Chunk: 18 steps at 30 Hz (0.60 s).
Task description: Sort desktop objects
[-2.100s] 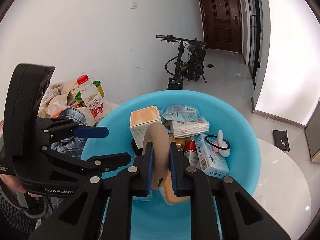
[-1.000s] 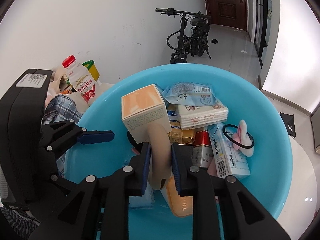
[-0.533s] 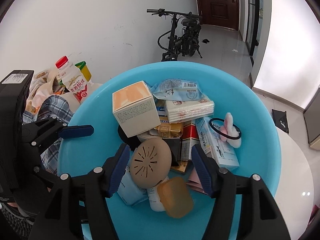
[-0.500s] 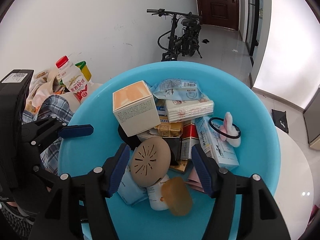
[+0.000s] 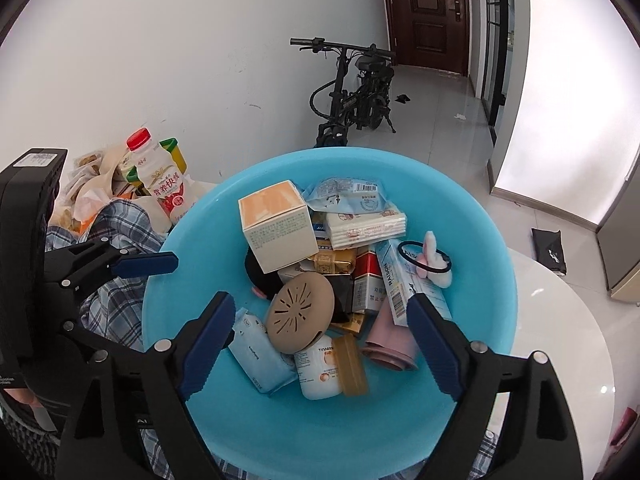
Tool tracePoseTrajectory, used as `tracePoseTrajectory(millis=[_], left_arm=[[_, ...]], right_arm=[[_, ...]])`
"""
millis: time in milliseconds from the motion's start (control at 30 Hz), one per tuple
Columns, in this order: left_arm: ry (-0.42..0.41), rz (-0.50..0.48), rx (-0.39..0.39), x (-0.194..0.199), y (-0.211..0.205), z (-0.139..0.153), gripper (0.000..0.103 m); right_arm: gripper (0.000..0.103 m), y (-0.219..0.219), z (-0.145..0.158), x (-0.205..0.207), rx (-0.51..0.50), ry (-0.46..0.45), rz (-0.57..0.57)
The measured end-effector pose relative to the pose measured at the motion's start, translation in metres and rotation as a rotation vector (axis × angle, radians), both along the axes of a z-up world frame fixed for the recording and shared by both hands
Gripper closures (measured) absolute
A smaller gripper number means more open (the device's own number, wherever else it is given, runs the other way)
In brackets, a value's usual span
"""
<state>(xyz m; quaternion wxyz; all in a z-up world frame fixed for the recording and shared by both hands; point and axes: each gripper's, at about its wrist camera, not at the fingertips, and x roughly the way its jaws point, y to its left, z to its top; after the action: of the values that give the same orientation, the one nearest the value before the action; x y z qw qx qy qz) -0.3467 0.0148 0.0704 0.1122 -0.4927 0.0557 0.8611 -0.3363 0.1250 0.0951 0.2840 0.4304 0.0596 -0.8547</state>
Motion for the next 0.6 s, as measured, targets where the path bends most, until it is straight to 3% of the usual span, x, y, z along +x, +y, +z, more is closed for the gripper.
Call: tracePoseTrajectory(millis=[267, 433, 600], left_arm=[[0.075, -0.088, 0.057, 0.041, 0.007, 0.016, 0.011], [0.051, -0.040, 0.123, 0.066, 0.000, 0.021, 0.011], [0.059, 0.010, 0.121, 0.098, -0.005, 0.035, 0.011]], right_arm=[[0.008, 0.013, 0.017, 0.032, 0.019, 0.048, 0.018], [0.008, 0.026, 0.028, 0.055, 0.018, 0.073, 0.024], [0.008, 0.044, 0.040, 0.080, 0.000, 0.100, 0.022]])
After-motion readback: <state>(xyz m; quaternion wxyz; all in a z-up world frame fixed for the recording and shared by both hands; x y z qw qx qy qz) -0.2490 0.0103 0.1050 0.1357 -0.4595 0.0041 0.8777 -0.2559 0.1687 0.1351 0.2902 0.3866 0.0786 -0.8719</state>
